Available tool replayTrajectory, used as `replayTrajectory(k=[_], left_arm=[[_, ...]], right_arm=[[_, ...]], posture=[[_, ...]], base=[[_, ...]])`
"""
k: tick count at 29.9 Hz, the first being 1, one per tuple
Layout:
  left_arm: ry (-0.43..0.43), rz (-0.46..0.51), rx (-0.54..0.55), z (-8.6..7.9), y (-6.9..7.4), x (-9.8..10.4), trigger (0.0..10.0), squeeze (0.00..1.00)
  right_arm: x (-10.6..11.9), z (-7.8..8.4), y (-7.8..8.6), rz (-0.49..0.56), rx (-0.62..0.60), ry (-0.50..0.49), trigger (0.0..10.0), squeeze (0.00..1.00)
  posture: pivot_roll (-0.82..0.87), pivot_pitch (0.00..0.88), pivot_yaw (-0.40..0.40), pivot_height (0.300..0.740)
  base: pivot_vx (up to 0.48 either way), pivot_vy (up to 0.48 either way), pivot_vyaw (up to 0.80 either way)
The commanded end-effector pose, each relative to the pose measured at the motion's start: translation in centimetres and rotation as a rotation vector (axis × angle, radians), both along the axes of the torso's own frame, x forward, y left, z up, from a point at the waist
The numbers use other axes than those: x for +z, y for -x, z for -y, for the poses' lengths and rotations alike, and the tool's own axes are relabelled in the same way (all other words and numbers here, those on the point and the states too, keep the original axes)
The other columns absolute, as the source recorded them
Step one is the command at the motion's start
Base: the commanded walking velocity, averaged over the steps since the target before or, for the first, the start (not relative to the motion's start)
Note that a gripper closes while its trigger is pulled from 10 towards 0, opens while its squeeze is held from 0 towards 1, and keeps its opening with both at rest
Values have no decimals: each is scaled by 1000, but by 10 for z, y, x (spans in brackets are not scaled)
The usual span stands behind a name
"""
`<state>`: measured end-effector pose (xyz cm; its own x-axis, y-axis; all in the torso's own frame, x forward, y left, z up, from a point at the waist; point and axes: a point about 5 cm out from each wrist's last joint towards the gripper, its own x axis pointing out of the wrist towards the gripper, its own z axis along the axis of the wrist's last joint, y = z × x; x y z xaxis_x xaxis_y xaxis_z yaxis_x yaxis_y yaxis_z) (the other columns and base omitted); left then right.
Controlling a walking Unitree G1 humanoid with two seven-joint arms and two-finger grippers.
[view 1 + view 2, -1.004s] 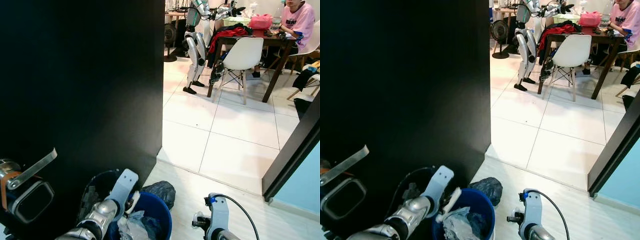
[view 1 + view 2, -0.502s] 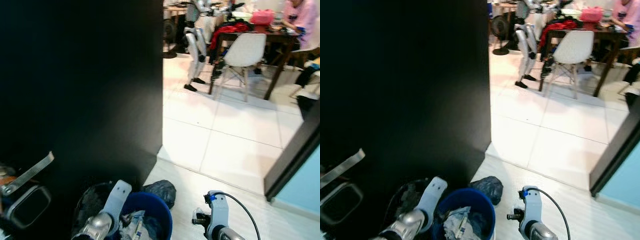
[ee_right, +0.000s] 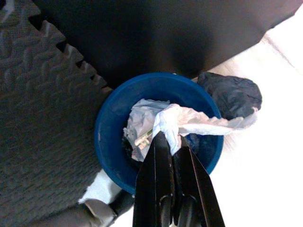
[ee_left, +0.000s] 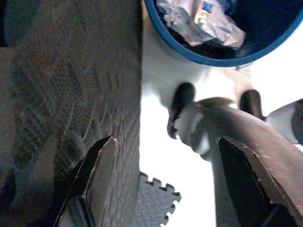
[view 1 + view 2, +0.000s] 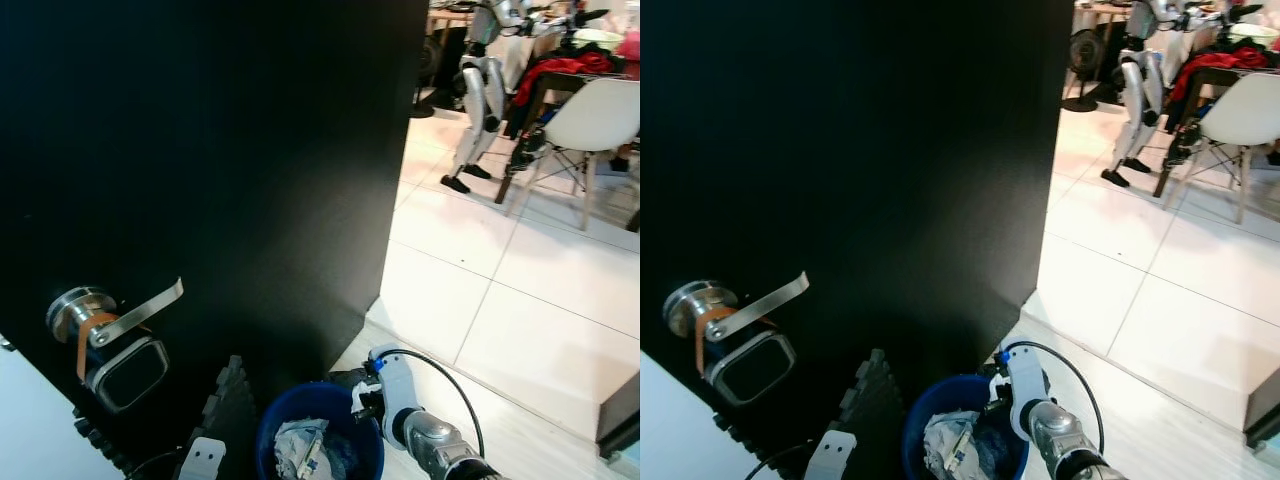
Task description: Clean up the room
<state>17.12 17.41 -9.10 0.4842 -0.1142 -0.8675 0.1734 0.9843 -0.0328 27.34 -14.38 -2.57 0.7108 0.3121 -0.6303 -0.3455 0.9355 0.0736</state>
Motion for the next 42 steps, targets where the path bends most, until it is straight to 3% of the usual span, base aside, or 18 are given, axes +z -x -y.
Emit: replayTrajectory(k=[1,10,17,22,27,32,33,34,42], left_arm=[[-25,1,-7,-9,-2,2,10000,0],[-17,17,-21,-8,-6,4,10000,0],[-15,12,-41,-7,-5,3,10000,0],[-1,-3,-54,-7,-3,2,10000,0],[-21,-13,-66,-9,-2,2,10000,0],[-21,-6,-13,-11,-2,2,10000,0],[-22,-6,-15,-11,-2,2,10000,0],[-20,-7,-16,-10,-2,2,10000,0],[-22,-15,-25,-9,0,1,10000,0]], right_arm=[[2,-5,-3,-3,9,18,10000,0],[10,-10,-13,31,-27,11,10000,0],[13,-3,-19,53,-80,168,10000,0],[15,14,-23,44,-153,328,10000,0],[13,18,-21,18,-136,389,10000,0],[9,9,-17,-22,-125,308,10000,0],[8,-2,-16,-31,-92,228,10000,0],[7,-8,-15,-40,-62,212,10000,0],[5,-23,-13,-58,35,240,10000,0]], posture=[[79,3,5,740],[87,9,9,740],[92,19,8,740],[95,23,10,740],[93,24,12,740],[95,26,8,740],[95,26,8,740],[95,26,8,740],[97,29,5,740]], base=[[0,0,794],[0,0,792],[0,0,0],[0,-67,0],[0,-435,0],[0,-178,0],[0,0,0],[0,0,0],[0,0,0]])
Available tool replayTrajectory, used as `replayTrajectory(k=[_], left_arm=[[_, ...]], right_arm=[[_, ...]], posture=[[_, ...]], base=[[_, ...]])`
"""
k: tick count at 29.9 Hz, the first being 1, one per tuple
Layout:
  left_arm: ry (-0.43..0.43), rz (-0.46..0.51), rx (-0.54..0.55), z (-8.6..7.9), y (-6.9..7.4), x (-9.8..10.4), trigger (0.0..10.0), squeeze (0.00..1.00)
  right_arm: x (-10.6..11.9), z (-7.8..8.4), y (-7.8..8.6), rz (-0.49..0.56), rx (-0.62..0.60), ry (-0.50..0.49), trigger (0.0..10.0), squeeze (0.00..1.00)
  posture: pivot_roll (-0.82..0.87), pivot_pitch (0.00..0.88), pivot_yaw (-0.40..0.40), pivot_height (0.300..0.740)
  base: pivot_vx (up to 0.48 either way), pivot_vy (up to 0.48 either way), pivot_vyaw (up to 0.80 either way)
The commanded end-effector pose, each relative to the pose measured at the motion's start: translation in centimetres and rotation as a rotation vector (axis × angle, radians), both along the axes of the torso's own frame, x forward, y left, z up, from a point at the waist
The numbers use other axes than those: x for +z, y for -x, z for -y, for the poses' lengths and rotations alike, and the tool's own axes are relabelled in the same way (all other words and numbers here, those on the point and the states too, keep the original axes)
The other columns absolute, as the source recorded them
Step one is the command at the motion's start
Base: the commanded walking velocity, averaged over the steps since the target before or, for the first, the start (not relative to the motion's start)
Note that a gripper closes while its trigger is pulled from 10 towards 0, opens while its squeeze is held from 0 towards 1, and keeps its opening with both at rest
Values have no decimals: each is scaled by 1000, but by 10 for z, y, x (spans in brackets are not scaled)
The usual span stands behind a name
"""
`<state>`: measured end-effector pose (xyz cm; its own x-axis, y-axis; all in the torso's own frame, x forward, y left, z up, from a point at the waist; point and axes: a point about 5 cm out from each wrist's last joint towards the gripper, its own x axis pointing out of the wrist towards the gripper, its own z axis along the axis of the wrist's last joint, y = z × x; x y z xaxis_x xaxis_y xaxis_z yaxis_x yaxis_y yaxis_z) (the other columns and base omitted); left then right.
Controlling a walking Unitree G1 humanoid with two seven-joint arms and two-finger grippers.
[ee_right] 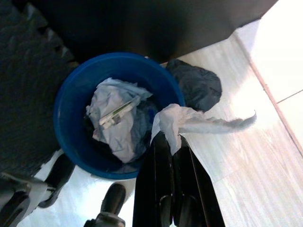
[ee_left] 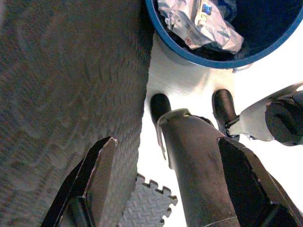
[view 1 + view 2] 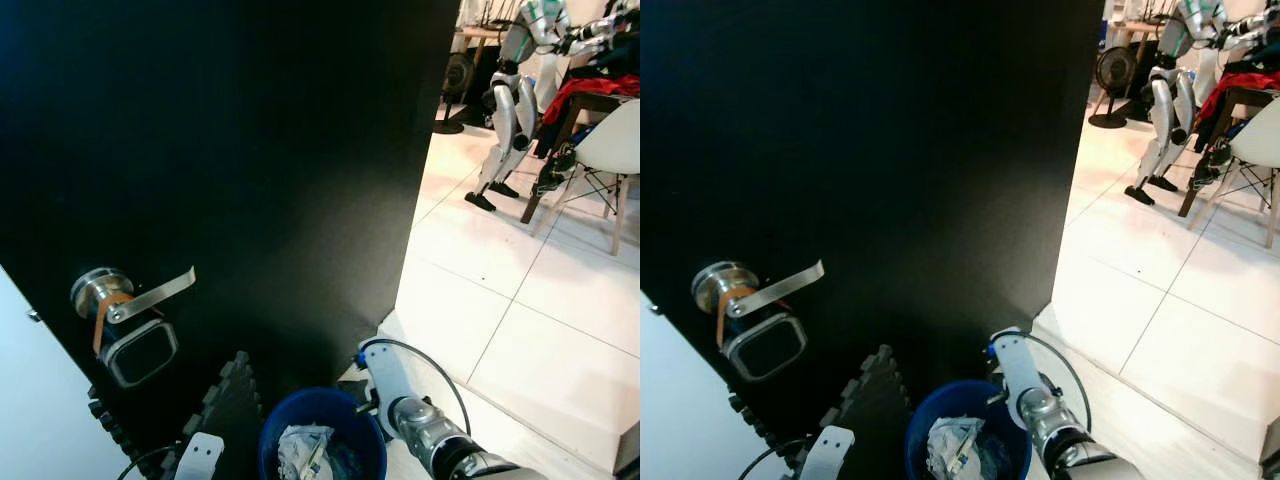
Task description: Clean up the room
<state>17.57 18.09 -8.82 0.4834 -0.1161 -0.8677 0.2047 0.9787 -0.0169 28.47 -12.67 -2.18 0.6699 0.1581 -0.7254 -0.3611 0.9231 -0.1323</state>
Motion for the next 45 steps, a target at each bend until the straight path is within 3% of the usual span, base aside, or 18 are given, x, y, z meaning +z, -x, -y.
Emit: replayTrajectory(k=[1,10,11,24,28,29,32,34,35,38,40,41,43,45], left_arm=[[-6,-18,7,-2,4,-2,10000,0],[-1,-25,6,0,6,-3,10000,0],[1,-25,6,0,7,-3,10000,0],[6,-25,9,2,8,-4,10000,0],[5,-26,8,2,8,-4,10000,0],[5,-26,8,2,8,-4,10000,0],[4,-27,7,2,9,-4,10000,0],[-3,-30,3,2,9,-4,10000,0],[-3,-30,3,2,9,-4,10000,0],[-11,-31,-1,3,9,-5,10000,0],[-10,-31,0,4,9,-5,10000,0],[-10,-31,0,4,9,-5,10000,0],[-9,-31,-1,4,9,-5,10000,0],[-5,-30,-9,5,8,-4,10000,0]], right_arm=[[1,-6,-1,-5,19,-2,10000,0],[9,-15,-8,31,35,-42,10000,0],[11,-16,-11,46,24,-48,10000,1000],[9,-9,-9,34,-48,-76,10000,1000],[5,2,-6,29,-89,-63,10000,965],[2,10,-2,21,-107,-43,10000,0],[-4,24,4,3,-160,-19,10000,0],[-20,61,28,-62,-304,41,10000,0],[-20,61,28,-62,-304,41,10000,0],[-39,98,67,-152,-488,60,10000,0],[-48,111,88,-195,-561,77,10000,0],[-48,111,88,-195,-561,77,10000,0],[-55,118,106,-233,-610,84,10000,0],[-66,122,134,-302,-637,115,10000,0]], posture=[[97,29,5,740],[104,34,-1,740],[105,35,-2,740],[109,38,-7,740],[102,39,-7,740],[102,39,-7,740],[102,39,-7,740],[92,37,-3,740],[92,37,-3,740],[79,32,0,740],[70,29,3,740],[70,29,3,740],[59,25,10,740],[56,23,11,740]], base=[[0,0,0],[0,0,0],[0,0,0],[0,0,0],[0,0,0],[0,0,0],[0,0,0],[0,0,0],[0,0,0],[0,0,-779],[0,0,-781],[0,0,-781],[0,0,-781],[0,0,-781]])
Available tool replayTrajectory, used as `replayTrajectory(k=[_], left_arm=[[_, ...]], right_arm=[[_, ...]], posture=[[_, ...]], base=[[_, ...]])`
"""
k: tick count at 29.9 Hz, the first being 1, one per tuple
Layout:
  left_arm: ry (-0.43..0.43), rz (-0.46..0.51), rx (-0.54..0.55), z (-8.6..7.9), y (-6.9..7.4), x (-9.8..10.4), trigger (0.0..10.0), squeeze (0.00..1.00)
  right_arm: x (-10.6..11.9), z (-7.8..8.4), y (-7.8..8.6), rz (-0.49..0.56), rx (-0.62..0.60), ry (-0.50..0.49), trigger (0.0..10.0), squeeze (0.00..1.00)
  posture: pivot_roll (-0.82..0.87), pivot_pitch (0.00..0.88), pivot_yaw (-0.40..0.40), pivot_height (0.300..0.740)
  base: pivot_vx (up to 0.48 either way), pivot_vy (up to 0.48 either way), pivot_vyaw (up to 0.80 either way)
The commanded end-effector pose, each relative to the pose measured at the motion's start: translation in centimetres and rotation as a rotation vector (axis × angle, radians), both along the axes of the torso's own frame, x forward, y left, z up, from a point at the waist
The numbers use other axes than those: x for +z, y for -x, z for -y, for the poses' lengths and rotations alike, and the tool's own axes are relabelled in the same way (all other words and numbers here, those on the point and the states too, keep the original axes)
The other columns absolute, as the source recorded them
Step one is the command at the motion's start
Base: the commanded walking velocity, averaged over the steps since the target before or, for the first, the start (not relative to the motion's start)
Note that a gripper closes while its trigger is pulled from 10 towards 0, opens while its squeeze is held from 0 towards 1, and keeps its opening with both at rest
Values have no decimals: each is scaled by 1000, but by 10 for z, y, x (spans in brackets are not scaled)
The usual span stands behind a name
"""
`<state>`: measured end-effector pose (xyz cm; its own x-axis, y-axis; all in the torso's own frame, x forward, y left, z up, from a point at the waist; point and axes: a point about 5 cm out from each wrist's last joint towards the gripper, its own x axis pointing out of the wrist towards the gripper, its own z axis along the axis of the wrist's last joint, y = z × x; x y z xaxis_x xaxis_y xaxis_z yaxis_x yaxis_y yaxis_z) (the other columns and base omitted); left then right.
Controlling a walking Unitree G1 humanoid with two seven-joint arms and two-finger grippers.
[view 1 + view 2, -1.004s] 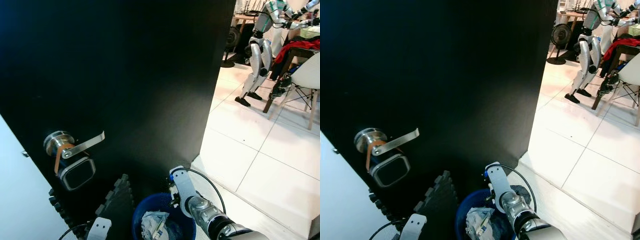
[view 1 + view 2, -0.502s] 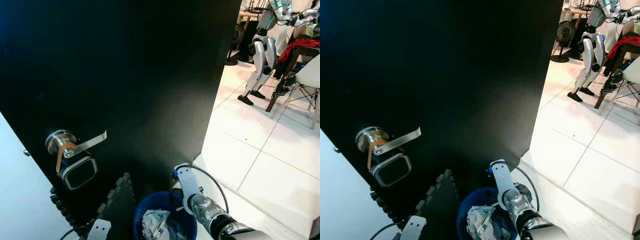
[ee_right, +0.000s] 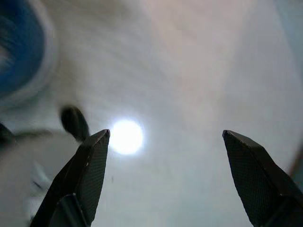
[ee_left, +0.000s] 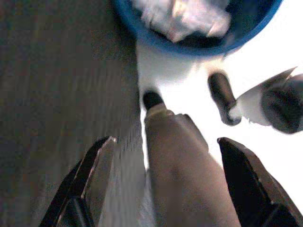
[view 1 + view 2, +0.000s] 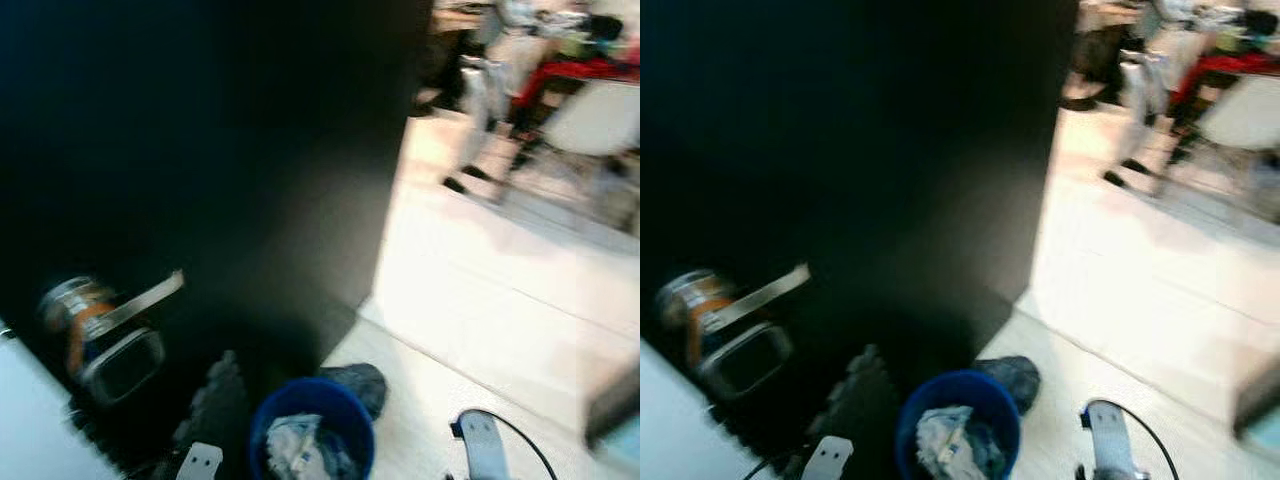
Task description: Clean up the room
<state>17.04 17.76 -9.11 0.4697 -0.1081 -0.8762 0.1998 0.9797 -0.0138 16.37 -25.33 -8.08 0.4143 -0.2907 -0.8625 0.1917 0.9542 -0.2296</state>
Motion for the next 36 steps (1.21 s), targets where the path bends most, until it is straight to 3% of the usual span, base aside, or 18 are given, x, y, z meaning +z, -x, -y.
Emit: replayTrajectory(k=[1,4,12,17,36], left_arm=[[1,-13,-13,2,3,-1,10000,0],[3,-14,-20,2,2,-1,10000,0],[38,-22,-32,3,1,-1,10000,0],[39,-25,-28,2,2,-1,10000,0],[45,-43,-19,4,7,-3,10000,0]], right_arm=[[-7,-4,13,-38,-26,-17,10000,0],[-10,-5,22,-68,-19,-13,10000,0],[-12,-9,25,-76,23,2,10000,0],[-10,-10,17,-55,27,-5,10000,0],[-10,-14,13,-61,49,-22,10000,0]], posture=[[56,23,11,740],[55,21,15,740],[57,21,17,740],[57,23,17,740],[63,24,13,740]], base=[[0,0,-781],[0,0,-781],[0,0,-204],[0,-443,0],[0,-425,-787]])
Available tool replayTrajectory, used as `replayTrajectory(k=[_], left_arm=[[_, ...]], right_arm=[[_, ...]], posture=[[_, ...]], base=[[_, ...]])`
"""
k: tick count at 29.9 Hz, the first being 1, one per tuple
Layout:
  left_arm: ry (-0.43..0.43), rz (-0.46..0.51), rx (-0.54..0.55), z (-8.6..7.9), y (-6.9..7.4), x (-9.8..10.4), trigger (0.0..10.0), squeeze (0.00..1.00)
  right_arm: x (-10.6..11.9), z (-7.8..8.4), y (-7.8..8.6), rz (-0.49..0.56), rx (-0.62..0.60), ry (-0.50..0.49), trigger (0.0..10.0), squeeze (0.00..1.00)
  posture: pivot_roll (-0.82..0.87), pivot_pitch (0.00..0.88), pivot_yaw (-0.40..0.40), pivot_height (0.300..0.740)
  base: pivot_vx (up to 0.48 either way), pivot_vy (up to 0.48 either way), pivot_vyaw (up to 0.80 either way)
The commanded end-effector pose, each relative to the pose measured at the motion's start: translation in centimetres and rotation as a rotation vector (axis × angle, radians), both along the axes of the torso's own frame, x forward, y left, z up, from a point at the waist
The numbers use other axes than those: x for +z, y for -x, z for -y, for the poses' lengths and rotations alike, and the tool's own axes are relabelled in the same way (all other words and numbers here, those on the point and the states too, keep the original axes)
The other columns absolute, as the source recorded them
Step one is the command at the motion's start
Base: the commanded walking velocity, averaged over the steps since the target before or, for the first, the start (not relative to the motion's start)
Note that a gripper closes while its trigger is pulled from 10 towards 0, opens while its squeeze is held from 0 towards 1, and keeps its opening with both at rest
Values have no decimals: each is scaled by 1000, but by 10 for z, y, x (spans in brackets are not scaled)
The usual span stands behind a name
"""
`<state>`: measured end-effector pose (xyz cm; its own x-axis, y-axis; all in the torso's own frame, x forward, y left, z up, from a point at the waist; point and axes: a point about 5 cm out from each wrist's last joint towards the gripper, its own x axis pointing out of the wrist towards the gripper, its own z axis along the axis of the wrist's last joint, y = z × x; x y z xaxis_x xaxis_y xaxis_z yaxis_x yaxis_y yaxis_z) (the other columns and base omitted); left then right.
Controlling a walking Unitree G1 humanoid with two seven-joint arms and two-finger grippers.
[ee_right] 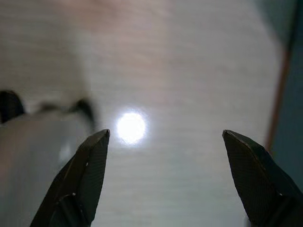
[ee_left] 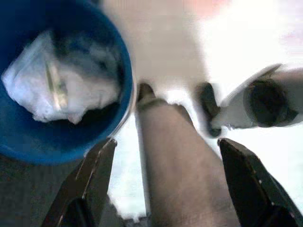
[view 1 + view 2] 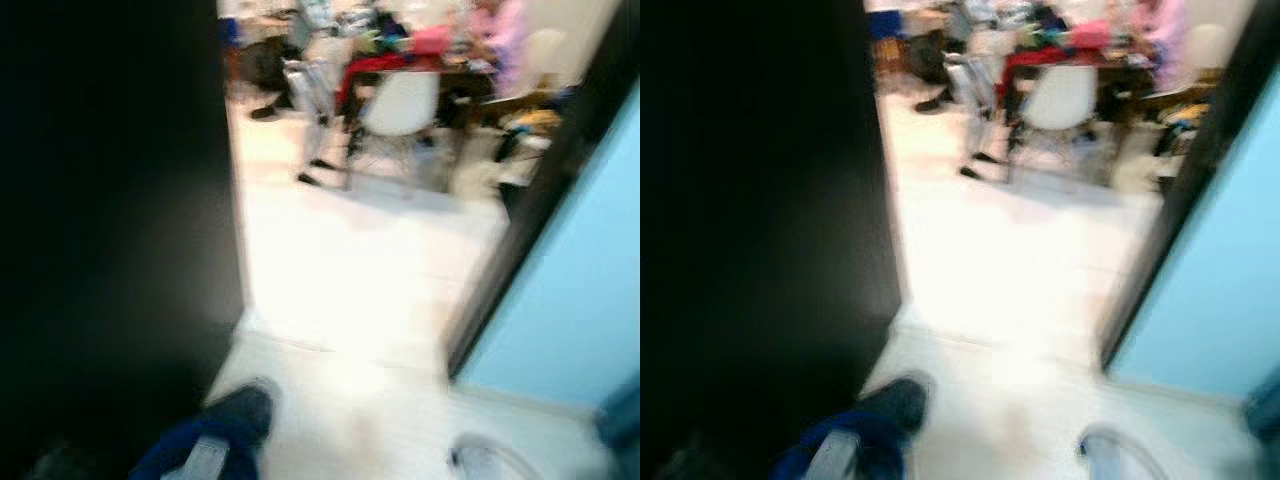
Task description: Clean up the room
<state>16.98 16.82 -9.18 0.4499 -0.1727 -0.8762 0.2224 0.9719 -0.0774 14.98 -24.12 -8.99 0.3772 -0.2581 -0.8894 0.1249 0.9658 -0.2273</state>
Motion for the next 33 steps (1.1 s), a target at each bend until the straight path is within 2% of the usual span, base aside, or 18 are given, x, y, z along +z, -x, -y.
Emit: replayTrajectory(k=[1,16,33], left_arm=[[-16,-26,4,-6,7,-3,10000,0],[-11,-26,8,-2,10,-4,10000,0],[-17,-10,33,-4,6,-3,10000,0]], right_arm=[[-1,-2,0,-3,-4,-9,10000,0],[-2,-8,-1,-8,8,-17,10000,0],[-2,-18,-6,-4,21,-10,10000,0]], posture=[[63,24,13,740],[59,20,13,740],[54,17,6,740]], base=[[0,-416,-788],[0,-395,-788],[0,0,-787]])
